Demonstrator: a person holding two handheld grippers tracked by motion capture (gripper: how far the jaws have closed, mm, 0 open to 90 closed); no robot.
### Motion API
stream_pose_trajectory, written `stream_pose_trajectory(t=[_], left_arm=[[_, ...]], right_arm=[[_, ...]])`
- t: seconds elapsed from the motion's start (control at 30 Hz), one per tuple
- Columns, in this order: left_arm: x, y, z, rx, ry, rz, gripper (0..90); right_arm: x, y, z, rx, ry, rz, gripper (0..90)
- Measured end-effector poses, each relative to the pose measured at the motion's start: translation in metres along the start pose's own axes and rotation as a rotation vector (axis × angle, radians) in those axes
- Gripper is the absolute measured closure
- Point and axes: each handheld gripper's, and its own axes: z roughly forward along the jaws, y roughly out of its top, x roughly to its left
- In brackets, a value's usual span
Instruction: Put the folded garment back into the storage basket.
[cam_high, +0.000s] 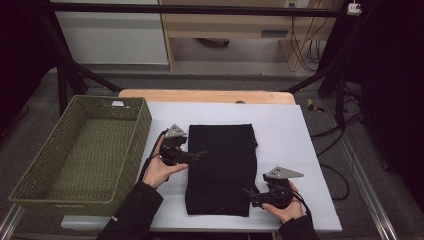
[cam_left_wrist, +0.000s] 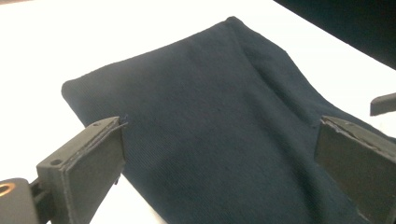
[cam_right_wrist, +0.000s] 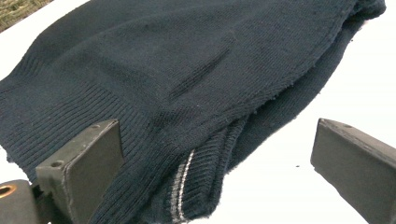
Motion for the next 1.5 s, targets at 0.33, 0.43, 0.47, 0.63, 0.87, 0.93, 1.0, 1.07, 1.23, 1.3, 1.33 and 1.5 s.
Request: stream_pose_trajectory(t=[0.33, 0.43, 0.47, 0.63, 0.87, 0.93, 1.0, 1.07, 1.23, 1.3, 1.33, 1.5], left_arm=[[0.024, 0.007, 0.015, 0.002, 0.067, -0.049, 1.6], [0.029, 0.006, 0.022, 0.000, 0.079, -0.078, 1.7], [0.030, 0.006, 0.024, 0.003, 0.085, -0.080, 1.9], [0.034, 0.007, 0.035, 0.011, 0.133, -0.073, 4.6], [0.041, 0.009, 0.050, 0.031, 0.187, -0.073, 8.6], [0.044, 0.009, 0.054, 0.053, 0.211, -0.064, 10.7], [0.047, 0.008, 0.057, 0.075, 0.215, -0.071, 12.9], [0.050, 0.006, 0.060, 0.083, 0.209, -0.082, 15.1], [0.056, 0.004, 0.068, 0.097, 0.215, -0.104, 20.8], [0.059, 0.003, 0.072, 0.096, 0.221, -0.102, 23.0], [0.060, 0.003, 0.072, 0.090, 0.219, -0.107, 25.1], [0.066, 0.000, 0.077, 0.080, 0.212, -0.145, 30.0]], right_arm=[[0.001, 0.000, -0.001, -0.001, -0.001, 0.008, 3.0], [0.001, 0.000, -0.001, 0.001, 0.002, 0.002, 3.0], [0.001, -0.001, -0.001, 0.001, 0.003, 0.001, 3.0], [0.002, -0.001, -0.001, 0.004, 0.010, 0.006, 3.0], [0.002, -0.001, 0.001, 0.010, 0.012, 0.003, 3.1], [0.002, -0.001, 0.001, 0.017, 0.011, 0.005, 3.1], [0.003, -0.001, 0.002, 0.021, 0.009, 0.007, 3.1], [0.003, -0.001, 0.002, 0.020, 0.010, 0.004, 3.0], [0.003, -0.002, 0.003, 0.022, 0.011, 0.004, 3.0], [0.004, -0.002, 0.003, 0.024, 0.011, 0.001, 3.0], [0.004, -0.002, 0.003, 0.028, 0.011, 0.005, 3.0], [0.005, -0.002, 0.003, 0.030, 0.012, 0.004, 3.0]])
